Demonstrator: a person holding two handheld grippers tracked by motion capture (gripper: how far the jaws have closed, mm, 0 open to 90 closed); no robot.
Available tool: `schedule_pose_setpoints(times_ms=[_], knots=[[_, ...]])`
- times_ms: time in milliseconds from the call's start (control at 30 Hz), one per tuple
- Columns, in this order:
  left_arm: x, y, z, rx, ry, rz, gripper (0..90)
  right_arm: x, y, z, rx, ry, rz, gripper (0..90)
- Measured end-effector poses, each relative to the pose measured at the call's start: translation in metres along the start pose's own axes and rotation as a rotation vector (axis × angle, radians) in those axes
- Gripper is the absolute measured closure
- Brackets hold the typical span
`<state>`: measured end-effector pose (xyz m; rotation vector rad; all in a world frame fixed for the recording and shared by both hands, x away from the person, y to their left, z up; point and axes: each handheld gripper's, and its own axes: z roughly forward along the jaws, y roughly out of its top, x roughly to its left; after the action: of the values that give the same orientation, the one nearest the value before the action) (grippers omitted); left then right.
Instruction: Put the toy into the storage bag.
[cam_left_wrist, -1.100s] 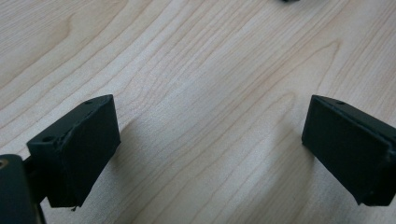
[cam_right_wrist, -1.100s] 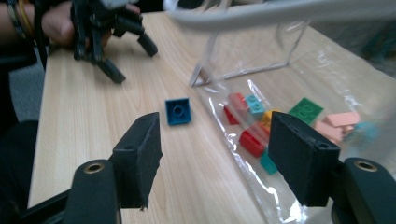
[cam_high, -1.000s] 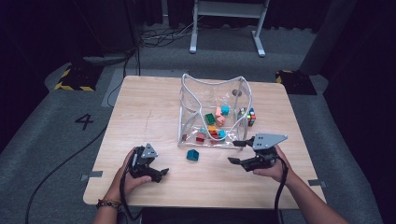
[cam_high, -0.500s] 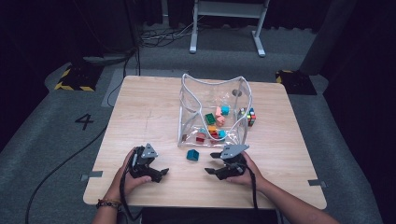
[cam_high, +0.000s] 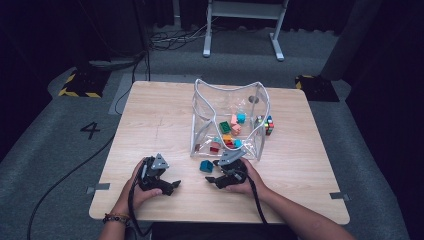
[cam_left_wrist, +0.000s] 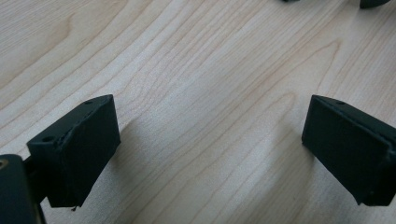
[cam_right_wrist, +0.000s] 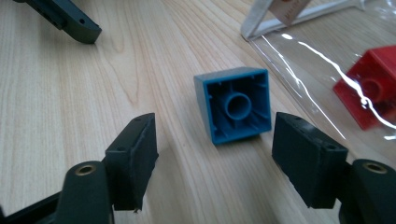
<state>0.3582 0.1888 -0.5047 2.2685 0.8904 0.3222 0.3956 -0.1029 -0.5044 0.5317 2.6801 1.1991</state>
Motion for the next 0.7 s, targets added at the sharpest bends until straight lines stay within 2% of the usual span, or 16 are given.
schedule_pose_setpoints(times_ms=[133, 200, 233, 300, 333, 433, 467, 533, 567, 633, 667, 700], knots=[[0.0, 0.0, 0.0, 0.0, 0.0, 0.001, 4.3, 0.0, 0.005, 0.007, 0.0, -0.015, -0.007, 29.7], [0.0, 0.0, 0.0, 0.0, 0.0, 0.0, 4.4, -0.001, 0.006, 0.009, -0.02, -0.018, -0.009, 29.3], [0.0, 0.0, 0.0, -0.001, 0.0, 0.001, 4.4, -0.002, 0.007, 0.009, -0.006, -0.021, -0.032, 29.2], [0.0, 0.0, 0.0, 0.0, 0.0, 0.0, 4.4, 0.0, 0.01, 0.012, -0.014, -0.034, -0.009, 27.9], [0.0, 0.0, 0.0, 0.0, 0.0, 0.0, 4.4, -0.002, 0.011, 0.013, -0.01, -0.03, -0.029, 27.9], [0.0, 0.0, 0.0, 0.0, 0.0, 0.001, 4.4, -0.003, 0.013, 0.015, -0.005, -0.018, -0.012, 28.5], [0.0, 0.0, 0.0, 0.0, 0.0, 0.001, 4.4, -0.002, 0.013, 0.016, -0.011, -0.012, -0.004, 31.0], [0.0, 0.0, 0.0, -0.001, 0.0, 0.002, 4.4, -0.004, 0.013, 0.015, -0.009, 0.007, -0.028, 35.5], [-0.001, 0.0, 0.0, 0.008, -0.009, -0.017, 4.4, -0.002, 0.013, 0.015, -0.017, 0.013, -0.011, 38.8], [-0.001, 0.0, 0.0, 0.005, -0.015, -0.017, 4.4, -0.003, 0.012, 0.014, -0.028, 0.029, -0.033, 47.3], [-0.001, 0.0, 0.0, 0.005, -0.014, -0.017, 4.4, -0.002, 0.011, 0.013, -0.025, 0.027, -0.017, 50.4], [-0.001, 0.0, 0.0, 0.005, -0.014, -0.016, 4.4, -0.002, 0.011, 0.013, -0.027, 0.031, -0.025, 54.4]])
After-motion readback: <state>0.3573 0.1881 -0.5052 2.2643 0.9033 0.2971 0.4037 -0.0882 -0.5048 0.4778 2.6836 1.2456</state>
